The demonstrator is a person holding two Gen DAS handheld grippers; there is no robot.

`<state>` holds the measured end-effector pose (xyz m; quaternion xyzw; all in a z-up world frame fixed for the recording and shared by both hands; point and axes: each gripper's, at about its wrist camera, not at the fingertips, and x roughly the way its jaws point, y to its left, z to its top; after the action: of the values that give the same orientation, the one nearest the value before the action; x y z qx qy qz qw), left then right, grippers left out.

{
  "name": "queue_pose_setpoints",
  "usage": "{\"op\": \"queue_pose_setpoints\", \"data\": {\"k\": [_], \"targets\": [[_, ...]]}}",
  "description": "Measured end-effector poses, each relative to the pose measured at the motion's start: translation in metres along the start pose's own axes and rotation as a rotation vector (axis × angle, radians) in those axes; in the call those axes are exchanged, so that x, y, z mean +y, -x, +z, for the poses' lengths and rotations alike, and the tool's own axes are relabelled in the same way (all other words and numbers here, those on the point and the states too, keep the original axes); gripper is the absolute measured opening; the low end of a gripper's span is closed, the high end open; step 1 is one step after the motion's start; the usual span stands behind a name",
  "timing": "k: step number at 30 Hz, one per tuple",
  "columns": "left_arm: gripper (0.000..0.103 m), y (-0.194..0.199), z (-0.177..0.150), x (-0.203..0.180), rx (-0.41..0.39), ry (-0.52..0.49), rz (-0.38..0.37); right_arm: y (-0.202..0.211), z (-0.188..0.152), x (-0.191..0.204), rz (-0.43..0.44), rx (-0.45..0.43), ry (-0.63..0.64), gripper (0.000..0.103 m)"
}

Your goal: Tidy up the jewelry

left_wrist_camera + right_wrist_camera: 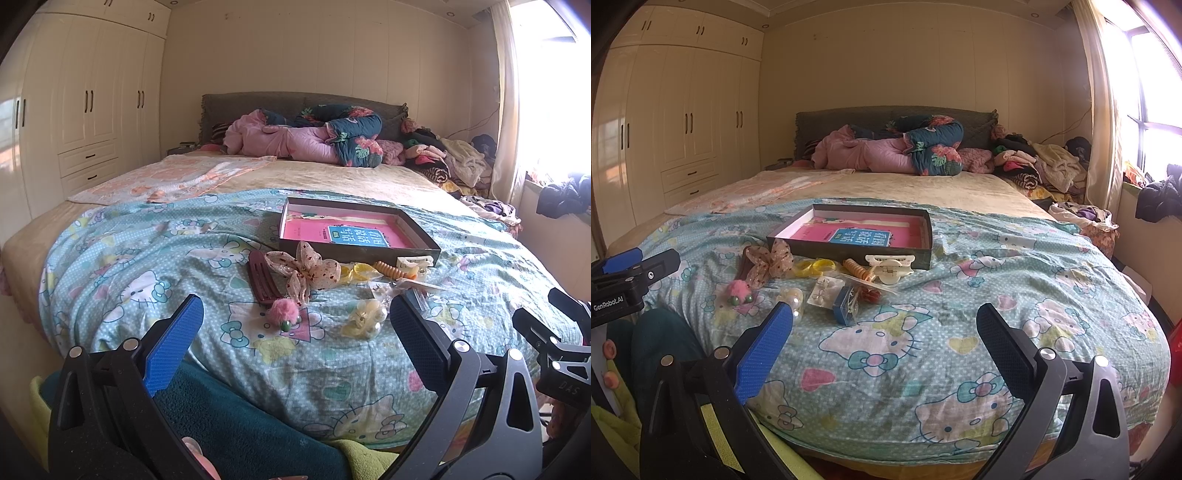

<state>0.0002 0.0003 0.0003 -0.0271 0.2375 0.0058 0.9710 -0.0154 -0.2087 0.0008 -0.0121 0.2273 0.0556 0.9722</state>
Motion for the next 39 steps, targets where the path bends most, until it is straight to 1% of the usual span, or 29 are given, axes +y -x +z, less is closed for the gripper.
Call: {"op": "queue_pose_setpoints", "data": {"k": [11, 14, 18, 22, 25, 31, 34, 39], "targets": [[0.093, 0.000, 0.000, 0.001, 0.001, 0.004, 0.002, -0.002, 0.000, 0.000, 0.003, 0.005, -0.001, 0.097], [0.093, 0.001, 0.006, 0.001, 0.005, 0.010, 0.003, -0.002, -0.001, 0.001, 0.007, 0.009, -0.001, 0.097], [0.093, -0.004, 0.007, 0.004, 0.015, 0.028, 0.003, -0.016, 0.001, 0.008, 0.039, 0.039, 0.013, 0.097], [0.093, -0.007, 0.009, 0.018, 0.028, 0.067, 0.013, -0.025, 0.003, 0.012, 0.070, 0.069, 0.032, 0.097], [0.093, -0.012, 0.009, 0.027, 0.039, 0.083, 0.030, -0.034, 0.005, 0.017, 0.097, 0.093, 0.049, 0.097], [0.093, -0.020, 0.010, 0.043, 0.039, 0.108, 0.081, -0.050, 0.010, 0.036, 0.146, 0.112, 0.101, 0.097], [0.093, -0.028, 0.012, 0.051, 0.057, 0.126, 0.101, -0.059, 0.012, 0.044, 0.166, 0.118, 0.117, 0.097], [0.093, -0.044, 0.017, 0.063, 0.085, 0.147, 0.108, -0.077, 0.016, 0.055, 0.193, 0.147, 0.122, 0.097]]}}
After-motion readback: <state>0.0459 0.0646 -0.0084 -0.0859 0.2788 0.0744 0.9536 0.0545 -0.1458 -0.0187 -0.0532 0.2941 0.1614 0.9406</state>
